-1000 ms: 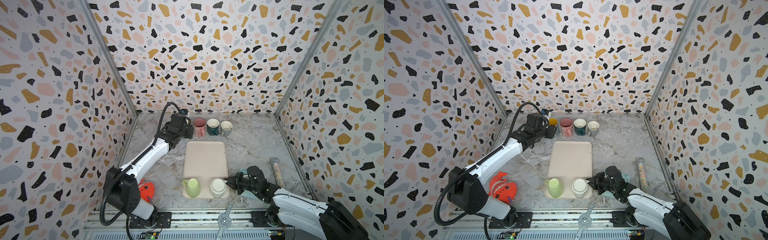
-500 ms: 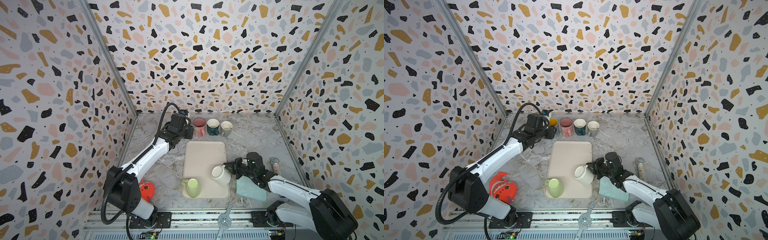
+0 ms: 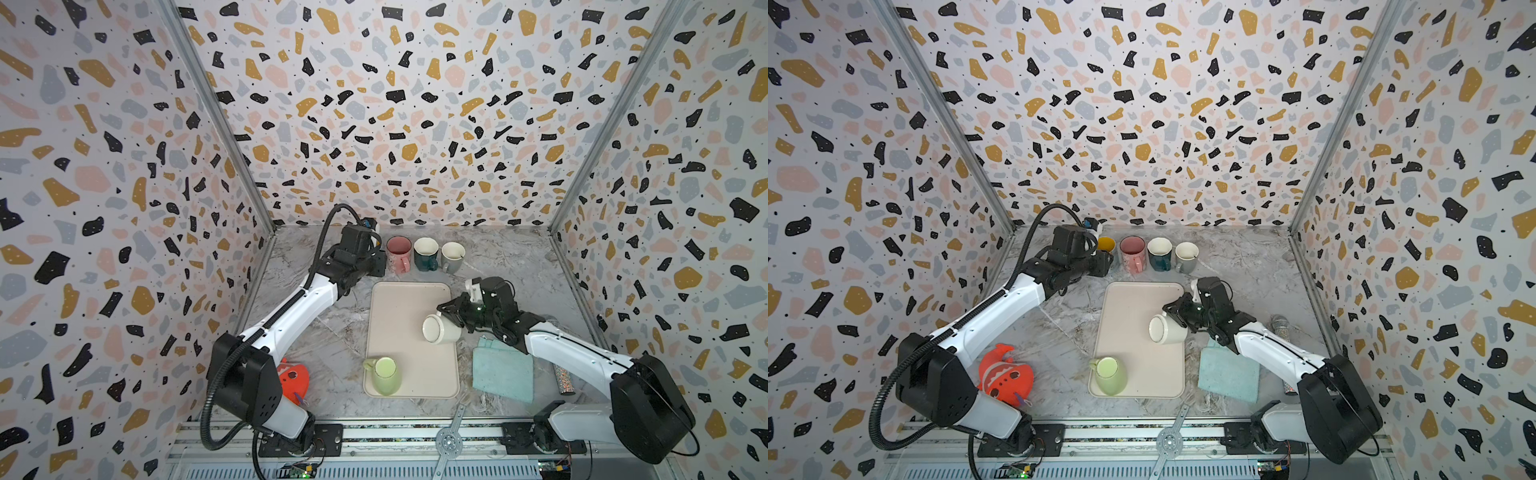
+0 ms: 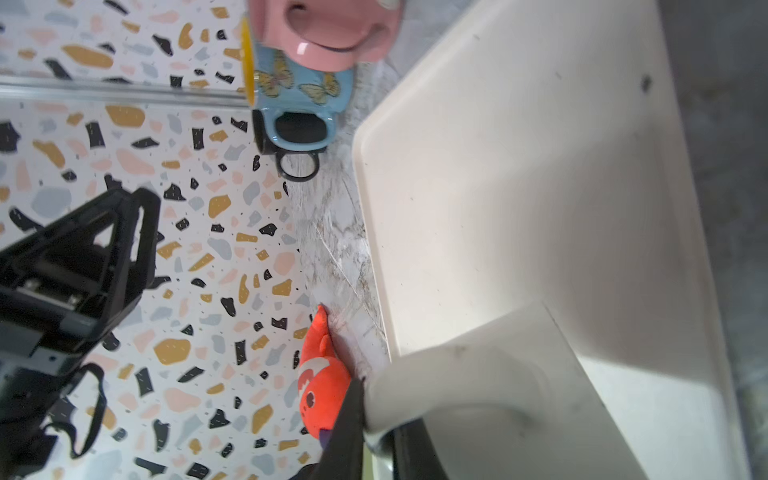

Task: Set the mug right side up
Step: 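Lift the white mug off the tray with the right gripper, then raise the white mug upright toward the left gripper while the left gripper approaches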

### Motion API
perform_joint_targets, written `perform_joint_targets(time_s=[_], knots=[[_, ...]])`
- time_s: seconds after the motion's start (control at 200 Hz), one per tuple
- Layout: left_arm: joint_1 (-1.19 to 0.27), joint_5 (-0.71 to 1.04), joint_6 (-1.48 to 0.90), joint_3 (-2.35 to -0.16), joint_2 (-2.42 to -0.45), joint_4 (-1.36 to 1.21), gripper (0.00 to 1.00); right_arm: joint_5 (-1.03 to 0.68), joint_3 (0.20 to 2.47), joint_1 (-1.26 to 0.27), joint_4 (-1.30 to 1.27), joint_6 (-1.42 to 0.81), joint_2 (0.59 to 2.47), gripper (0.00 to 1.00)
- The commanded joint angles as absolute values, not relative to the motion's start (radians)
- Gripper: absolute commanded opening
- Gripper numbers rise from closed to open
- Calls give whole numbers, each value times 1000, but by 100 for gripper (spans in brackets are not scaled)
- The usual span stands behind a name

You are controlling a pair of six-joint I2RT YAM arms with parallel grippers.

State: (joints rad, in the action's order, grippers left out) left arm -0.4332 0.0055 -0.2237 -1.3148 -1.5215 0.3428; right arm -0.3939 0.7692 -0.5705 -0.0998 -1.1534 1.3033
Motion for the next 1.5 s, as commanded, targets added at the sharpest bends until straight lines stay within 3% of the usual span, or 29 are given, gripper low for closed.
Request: perform_joint_targets(time_s=[0.0, 0.33, 0.636, 0.851, 1.136, 1.497], knots=[[-429, 36, -199, -1369, -1508, 343, 44, -287, 905, -617, -46, -783, 1270, 0], [-428, 179, -102, -1458, -1479, 410, 42, 135, 931, -861, 11, -215, 1276, 0], [-430, 286, 3, -1561, -1480, 530, 43, 600, 822, -1073, -245, 278, 1268, 0], [-435, 373, 149, -1682, -1512, 680, 44, 826, 752, -1112, -585, 686, 1378, 0], [-537, 336, 265, -1793, -1596, 843, 46, 831, 699, -1099, -999, 1054, 1468, 0], [-630, 299, 313, -1753, -1615, 858, 46, 752, 738, -1074, -1013, 1048, 1461, 0]])
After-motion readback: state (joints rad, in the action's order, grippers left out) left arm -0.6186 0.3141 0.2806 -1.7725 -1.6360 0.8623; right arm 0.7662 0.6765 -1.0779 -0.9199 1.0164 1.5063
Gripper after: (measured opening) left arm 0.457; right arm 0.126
